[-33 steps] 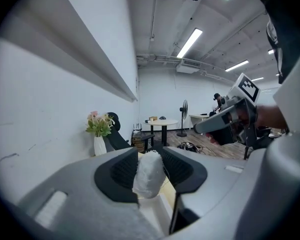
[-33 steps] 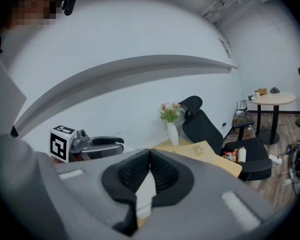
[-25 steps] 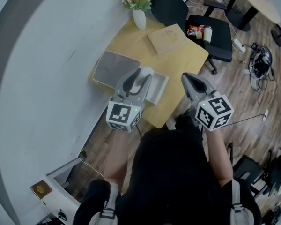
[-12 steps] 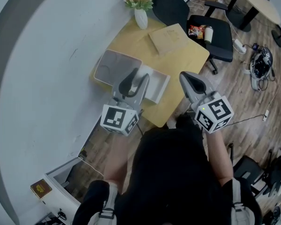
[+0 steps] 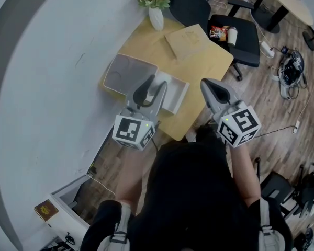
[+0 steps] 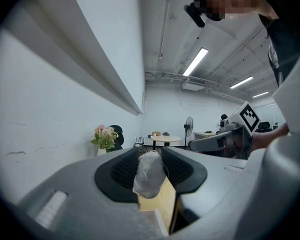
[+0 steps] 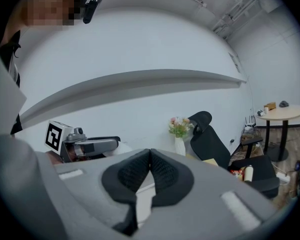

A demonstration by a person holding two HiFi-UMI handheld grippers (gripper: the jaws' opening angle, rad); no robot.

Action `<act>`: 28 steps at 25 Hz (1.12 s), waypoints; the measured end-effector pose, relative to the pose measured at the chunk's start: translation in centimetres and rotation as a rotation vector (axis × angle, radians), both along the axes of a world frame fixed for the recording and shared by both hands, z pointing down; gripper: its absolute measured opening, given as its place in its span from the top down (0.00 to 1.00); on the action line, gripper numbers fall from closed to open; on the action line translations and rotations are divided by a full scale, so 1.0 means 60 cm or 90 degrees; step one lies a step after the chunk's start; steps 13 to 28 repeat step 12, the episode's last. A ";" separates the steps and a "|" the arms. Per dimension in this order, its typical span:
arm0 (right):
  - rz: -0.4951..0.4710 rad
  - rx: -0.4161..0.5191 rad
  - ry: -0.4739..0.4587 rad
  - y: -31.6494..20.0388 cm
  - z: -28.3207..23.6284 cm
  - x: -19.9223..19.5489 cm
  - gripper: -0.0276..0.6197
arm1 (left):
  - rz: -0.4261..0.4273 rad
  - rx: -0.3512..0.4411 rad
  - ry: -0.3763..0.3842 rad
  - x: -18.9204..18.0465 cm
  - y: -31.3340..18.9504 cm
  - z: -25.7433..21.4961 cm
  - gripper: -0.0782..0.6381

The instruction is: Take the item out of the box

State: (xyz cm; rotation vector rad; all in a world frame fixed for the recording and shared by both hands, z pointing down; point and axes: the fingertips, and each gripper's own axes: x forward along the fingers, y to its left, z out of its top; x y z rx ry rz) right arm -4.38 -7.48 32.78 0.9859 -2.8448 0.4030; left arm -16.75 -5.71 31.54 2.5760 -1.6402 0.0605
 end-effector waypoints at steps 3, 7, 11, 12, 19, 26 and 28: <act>0.002 -0.004 0.001 -0.005 0.005 0.001 0.95 | 0.003 0.000 -0.004 0.001 -0.005 0.003 0.67; 0.000 -0.004 -0.001 -0.011 0.005 -0.003 0.95 | 0.003 -0.003 -0.007 -0.002 -0.011 0.002 0.67; -0.001 -0.003 -0.002 -0.013 0.004 -0.003 0.95 | -0.001 -0.006 -0.015 -0.005 -0.014 0.005 0.68; -0.001 -0.003 -0.002 -0.014 0.004 -0.002 0.95 | -0.001 -0.007 -0.017 -0.006 -0.015 0.006 0.68; -0.001 -0.003 -0.002 -0.014 0.004 -0.002 0.95 | -0.001 -0.007 -0.017 -0.006 -0.015 0.006 0.68; -0.001 -0.003 -0.002 -0.014 0.004 -0.002 0.95 | -0.001 -0.007 -0.017 -0.006 -0.015 0.006 0.68; -0.001 -0.003 -0.002 -0.014 0.004 -0.002 0.95 | -0.001 -0.007 -0.017 -0.006 -0.015 0.006 0.68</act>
